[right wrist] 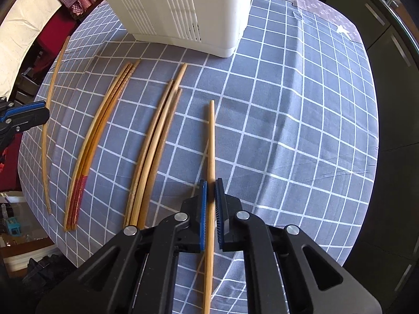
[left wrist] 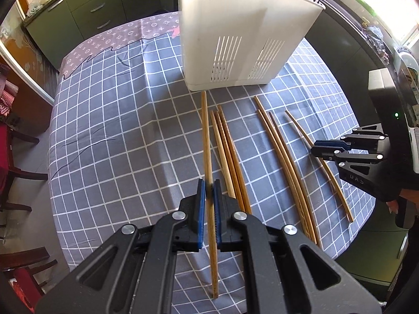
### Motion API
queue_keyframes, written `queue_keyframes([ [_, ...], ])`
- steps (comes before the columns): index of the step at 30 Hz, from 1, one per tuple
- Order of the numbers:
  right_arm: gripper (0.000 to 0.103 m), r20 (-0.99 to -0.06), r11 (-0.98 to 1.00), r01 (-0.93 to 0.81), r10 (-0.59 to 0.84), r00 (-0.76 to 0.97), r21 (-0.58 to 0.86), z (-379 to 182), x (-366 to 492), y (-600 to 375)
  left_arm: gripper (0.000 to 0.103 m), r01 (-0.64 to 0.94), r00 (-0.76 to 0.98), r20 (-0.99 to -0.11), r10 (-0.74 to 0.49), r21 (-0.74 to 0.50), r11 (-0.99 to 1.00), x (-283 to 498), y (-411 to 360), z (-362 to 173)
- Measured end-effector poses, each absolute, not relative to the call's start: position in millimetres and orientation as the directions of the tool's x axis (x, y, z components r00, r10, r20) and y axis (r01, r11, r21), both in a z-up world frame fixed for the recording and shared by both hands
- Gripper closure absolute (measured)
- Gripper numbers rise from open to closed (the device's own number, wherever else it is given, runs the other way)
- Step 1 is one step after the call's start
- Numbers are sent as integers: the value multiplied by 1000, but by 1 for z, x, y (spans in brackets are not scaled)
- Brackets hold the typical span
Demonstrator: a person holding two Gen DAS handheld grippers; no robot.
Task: Organize utensils
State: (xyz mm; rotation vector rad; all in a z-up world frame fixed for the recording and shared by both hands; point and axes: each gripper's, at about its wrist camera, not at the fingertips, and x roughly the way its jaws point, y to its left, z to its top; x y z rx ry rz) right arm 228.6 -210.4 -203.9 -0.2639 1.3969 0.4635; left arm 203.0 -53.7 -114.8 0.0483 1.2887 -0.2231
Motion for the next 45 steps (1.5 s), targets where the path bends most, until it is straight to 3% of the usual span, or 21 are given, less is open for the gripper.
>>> queue_keyframes([
  [11, 96, -888, 861, -473, 355, 292, 188, -112, 186, -251, 97, 232, 354, -921, -162, -81, 969, 180, -47, -71],
  [18, 96, -826, 848, -498, 408, 388, 185, -63, 154, -268, 97, 243, 412, -896, -163, -64, 968, 165, -44, -45],
  [35, 96, -802, 842, -513, 417, 428, 164, -46, 141, -270, 97, 241, 470, -868, -162, -50, 969, 156, -38, -21],
  [45, 96, -739, 830, -534, 462, 491, 164, 4, 150, -268, 97, 251, 509, -842, -178, -53, 966, 167, -40, 10],
])
